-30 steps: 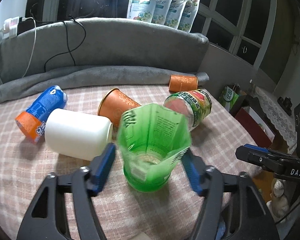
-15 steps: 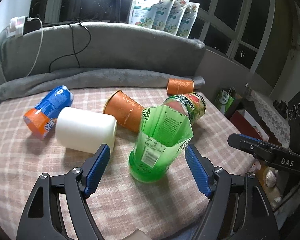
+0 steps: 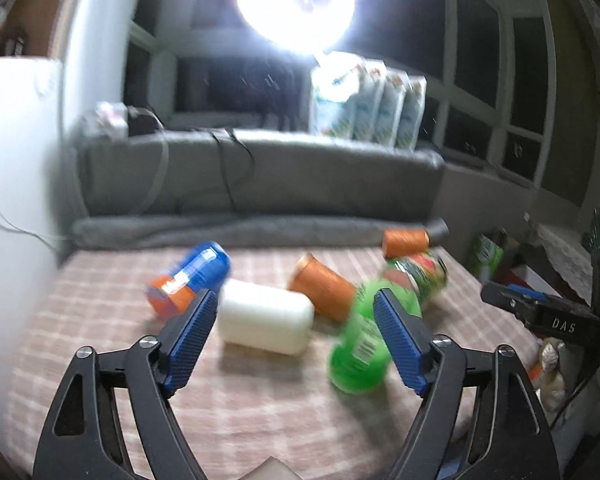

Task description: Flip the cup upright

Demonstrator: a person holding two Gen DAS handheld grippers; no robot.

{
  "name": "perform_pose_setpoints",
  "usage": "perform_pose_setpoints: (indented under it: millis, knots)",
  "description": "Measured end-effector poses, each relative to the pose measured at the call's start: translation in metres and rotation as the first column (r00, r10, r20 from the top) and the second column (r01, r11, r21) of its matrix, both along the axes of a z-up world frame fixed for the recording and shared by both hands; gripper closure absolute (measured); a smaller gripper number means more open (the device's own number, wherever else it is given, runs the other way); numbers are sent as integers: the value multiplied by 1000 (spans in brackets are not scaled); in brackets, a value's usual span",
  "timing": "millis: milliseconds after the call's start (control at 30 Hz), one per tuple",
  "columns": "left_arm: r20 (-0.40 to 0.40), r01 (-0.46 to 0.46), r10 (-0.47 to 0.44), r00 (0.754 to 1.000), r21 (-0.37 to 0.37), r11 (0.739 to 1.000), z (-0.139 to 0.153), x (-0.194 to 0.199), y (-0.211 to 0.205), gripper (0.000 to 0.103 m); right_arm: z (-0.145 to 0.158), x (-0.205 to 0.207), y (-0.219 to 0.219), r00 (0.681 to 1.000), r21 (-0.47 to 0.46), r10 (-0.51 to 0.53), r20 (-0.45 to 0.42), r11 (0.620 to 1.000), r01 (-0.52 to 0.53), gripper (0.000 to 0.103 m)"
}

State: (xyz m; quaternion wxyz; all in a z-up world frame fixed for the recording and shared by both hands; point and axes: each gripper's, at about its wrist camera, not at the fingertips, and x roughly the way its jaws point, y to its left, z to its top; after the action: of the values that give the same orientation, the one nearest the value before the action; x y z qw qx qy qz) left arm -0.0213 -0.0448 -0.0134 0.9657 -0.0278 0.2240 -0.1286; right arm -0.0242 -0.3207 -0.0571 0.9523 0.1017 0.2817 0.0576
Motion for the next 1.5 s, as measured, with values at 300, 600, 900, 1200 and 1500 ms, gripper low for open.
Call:
perform_pose_setpoints:
  millis: [300, 600, 900, 1200, 1500]
  knots:
    - [137, -97, 93, 986, 23, 995, 20, -13, 13, 16, 14, -10, 16, 992, -120, -50, 120, 991, 65, 12]
    - [126, -115, 112, 986, 11, 993, 19, -17, 16, 16, 25, -20, 25, 975, -187, -80, 209, 975, 120, 7]
    - [114, -134, 134, 984, -11, 991, 18, -19, 23, 16, 33, -24, 28, 960, -196, -97, 262, 969, 152, 2]
    - [109, -134, 135, 985, -10, 991, 18, -19, 25, 16, 39, -25, 32, 956, -196, -91, 280, 969, 150, 2]
    - [98, -142, 143, 985, -18, 990, 19, -18, 27, 16, 40, -24, 34, 955, -197, -91, 283, 969, 151, 2]
